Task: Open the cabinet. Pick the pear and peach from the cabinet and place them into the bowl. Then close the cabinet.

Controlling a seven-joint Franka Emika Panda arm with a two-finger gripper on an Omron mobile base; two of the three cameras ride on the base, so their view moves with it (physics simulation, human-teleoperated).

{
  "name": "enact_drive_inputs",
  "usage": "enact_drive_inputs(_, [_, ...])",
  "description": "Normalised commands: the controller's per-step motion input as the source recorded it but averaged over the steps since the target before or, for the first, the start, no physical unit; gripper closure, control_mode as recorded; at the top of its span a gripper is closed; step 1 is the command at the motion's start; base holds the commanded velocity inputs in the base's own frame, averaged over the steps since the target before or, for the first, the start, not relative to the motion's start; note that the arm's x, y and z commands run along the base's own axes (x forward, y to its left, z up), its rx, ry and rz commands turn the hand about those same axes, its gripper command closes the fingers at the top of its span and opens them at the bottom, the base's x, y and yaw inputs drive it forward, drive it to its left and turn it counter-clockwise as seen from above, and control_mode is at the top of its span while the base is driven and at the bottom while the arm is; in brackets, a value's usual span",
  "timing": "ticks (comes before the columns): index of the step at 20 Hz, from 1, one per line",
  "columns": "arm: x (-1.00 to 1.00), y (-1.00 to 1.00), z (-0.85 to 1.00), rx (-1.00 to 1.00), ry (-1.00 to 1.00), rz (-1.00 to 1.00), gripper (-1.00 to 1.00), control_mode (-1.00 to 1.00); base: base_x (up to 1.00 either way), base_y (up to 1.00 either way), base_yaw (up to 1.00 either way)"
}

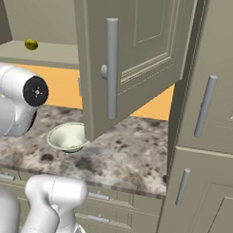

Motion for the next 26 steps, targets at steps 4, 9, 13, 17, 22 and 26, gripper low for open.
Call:
enact_drive_inputs(4, [0.04, 0.68, -0.09, -0.11, 0.00, 0.11, -1.00, -1.00, 0.00, 0.00, 0.00])
enact_drive_inputs(9, [0.00, 0.63, -0.01, -0.08, 0.00, 0.12, -1.00, -1.00, 0.00, 0.00, 0.00])
enact_drive_inputs(13, [0.06, 0.89, -0.12, 0.00, 0.00, 0.10, -1.00, -1.00, 0.00, 0.00, 0.00])
enact_drive_inputs(17, [0.45, 1.00, -0.33, 0.00, 0.01, 0.11, -1.00, -1.00, 0.00, 0.00, 0.00])
enact_drive_inputs(22, [0.58, 0.97, -0.46, 0.00, 0.00, 0.13, -1.00, -1.00, 0.00, 0.00, 0.00])
enact_drive_inputs(26, [0.52, 0.94, -0.38, 0.00, 0.01, 0.07, -1.00, -1.00, 0.00, 0.00, 0.00])
